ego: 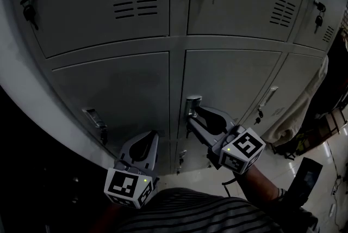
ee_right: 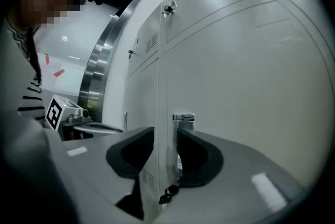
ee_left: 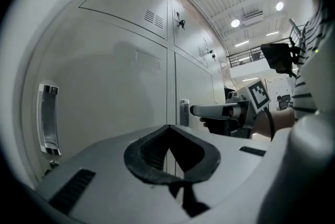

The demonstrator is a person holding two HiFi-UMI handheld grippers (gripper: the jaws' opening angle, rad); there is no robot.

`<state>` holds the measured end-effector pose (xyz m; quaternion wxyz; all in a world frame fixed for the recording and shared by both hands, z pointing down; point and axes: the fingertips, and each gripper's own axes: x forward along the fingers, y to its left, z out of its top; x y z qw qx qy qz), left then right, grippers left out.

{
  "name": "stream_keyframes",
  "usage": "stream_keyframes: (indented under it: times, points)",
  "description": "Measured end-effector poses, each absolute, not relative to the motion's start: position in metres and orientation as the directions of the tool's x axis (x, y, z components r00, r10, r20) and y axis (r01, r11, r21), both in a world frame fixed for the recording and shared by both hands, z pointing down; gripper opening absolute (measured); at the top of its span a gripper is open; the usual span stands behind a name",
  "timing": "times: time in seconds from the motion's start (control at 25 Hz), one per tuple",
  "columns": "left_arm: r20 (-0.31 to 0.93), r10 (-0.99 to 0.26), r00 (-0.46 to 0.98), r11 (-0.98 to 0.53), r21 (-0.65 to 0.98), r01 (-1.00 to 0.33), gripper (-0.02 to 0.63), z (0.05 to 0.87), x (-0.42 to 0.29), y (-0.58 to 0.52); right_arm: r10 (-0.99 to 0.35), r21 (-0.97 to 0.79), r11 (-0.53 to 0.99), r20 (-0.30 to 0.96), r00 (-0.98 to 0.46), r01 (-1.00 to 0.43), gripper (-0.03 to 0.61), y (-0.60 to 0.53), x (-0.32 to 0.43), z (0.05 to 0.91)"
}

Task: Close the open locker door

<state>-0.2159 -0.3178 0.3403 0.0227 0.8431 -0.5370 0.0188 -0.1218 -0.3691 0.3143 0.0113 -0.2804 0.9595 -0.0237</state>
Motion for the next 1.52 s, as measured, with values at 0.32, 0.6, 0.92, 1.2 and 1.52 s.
stream_keyframes:
  times: [0.32,0.6,0.92,1.2,1.52]
  points:
    - [0.034,-0.914,0.404,-0.402,0.052,-0.914,0.003,0.336,-0.18,-0.279,-0.569,-0.081,0.82,-0.018,-0.822,-0.566,0.114,-0.302,-0.059,0.314]
    - [0.055,-0.926,0.372,-0.366,0.1,-0.925,0.002,0.351,-0.111,-0.2,-0.606,-0.076,0.792,0.021,-0.795,-0.605,0.097,-0.211,0.035,0.331]
    - [0.071,-0.936,0.345,-0.337,0.108,-0.935,0.002,0.365,-0.04,-0.086,-0.616,-0.135,0.782,-0.017,-0.788,-0.609,0.003,-0.105,0.103,0.337]
    - [0.066,-0.948,0.31,-0.302,0.105,-0.947,0.002,0.355,-0.019,-0.019,-0.602,-0.106,0.795,-0.015,-0.798,-0.597,0.002,-0.043,0.12,0.327]
    - [0.067,-0.96,0.272,-0.265,0.095,-0.96,0.002,0.335,-0.047,0.011,-0.595,-0.17,0.797,-0.059,-0.802,-0.579,0.002,-0.023,0.093,0.303]
